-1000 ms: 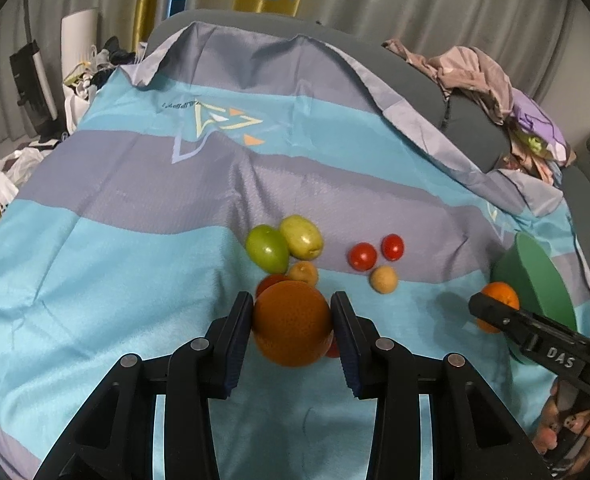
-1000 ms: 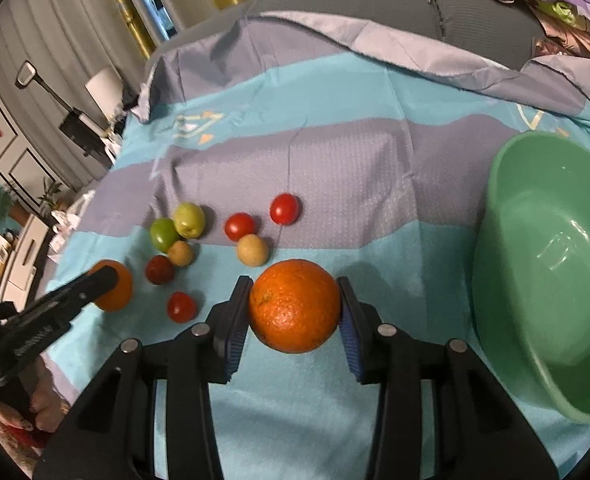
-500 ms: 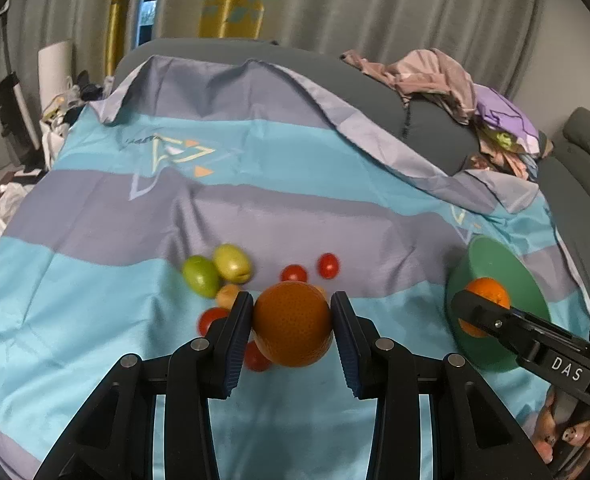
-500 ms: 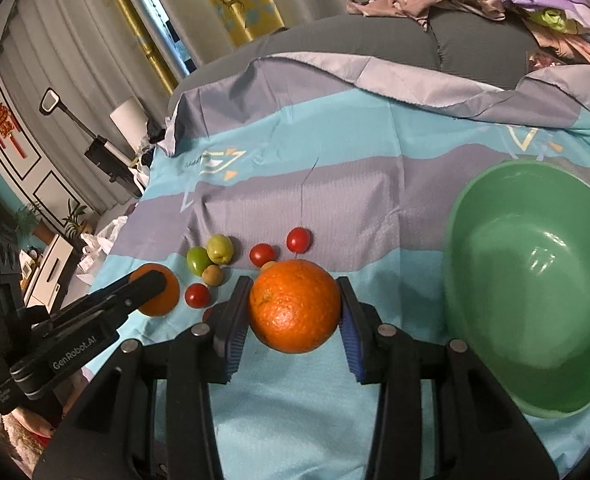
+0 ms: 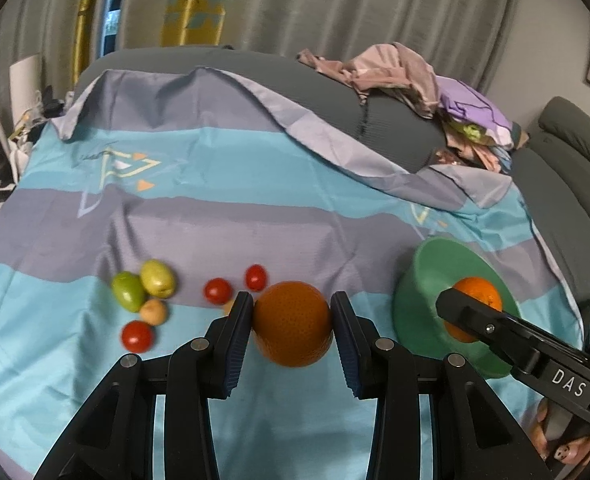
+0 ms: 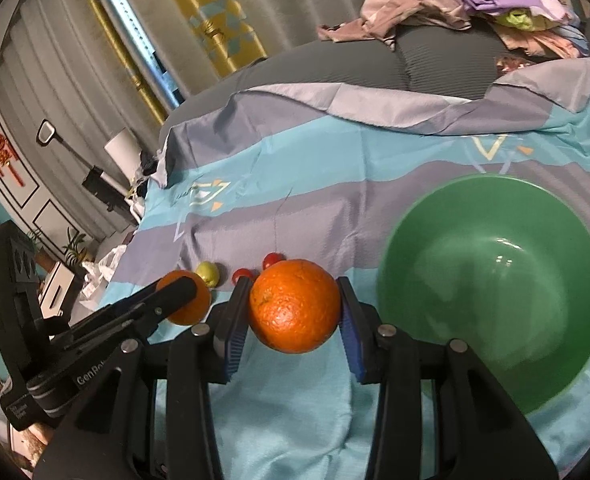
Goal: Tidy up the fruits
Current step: 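Carry the orange over the green bowl with the left tool while the right tool carries and releases its orange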
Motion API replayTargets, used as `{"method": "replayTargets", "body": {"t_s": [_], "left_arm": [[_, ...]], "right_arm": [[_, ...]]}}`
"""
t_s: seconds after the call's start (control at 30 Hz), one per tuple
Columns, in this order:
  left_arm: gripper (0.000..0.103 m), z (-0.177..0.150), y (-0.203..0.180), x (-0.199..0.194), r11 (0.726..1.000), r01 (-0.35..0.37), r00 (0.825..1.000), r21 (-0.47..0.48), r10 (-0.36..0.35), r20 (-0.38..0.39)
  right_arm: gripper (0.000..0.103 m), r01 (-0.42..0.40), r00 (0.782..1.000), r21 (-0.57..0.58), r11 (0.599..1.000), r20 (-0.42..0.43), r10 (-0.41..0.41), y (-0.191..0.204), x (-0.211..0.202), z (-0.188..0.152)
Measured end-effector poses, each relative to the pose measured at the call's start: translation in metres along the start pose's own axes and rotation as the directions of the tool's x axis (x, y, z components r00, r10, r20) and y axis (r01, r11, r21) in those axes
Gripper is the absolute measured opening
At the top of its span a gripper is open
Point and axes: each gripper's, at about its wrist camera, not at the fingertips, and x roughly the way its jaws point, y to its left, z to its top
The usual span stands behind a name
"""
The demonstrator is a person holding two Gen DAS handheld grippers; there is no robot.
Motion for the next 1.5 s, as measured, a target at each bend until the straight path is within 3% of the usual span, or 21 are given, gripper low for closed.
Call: {"method": "replayTargets", "body": {"t_s": [0.3,0.87,1.5], "left_arm": [[0.041,0.005,-0.033,0.008,0.999,0.046,0.999,0.029,-0.046,-0.002],[0.041,0.009,-0.091,0.032,0.987,0.125,0.992,0.103,-0.122,-0.036],[0.041,-0.008,-0.149,0.063,0.963,0.201,0.976,0.180,-0.182,-0.118]], "right_arm": [[0.042,0.004,0.999,0.053,0.999,0.035,-0.006,-0.021,-0.015,0.005],[0.042,0.124,0.986,0.174,0.977,0.085,-0.140,-0.079,-0.040,0.007],[0.042,0.223,0.966,0.278,0.934,0.063,-0.250,-0.127,-0.048,0.003]]}}
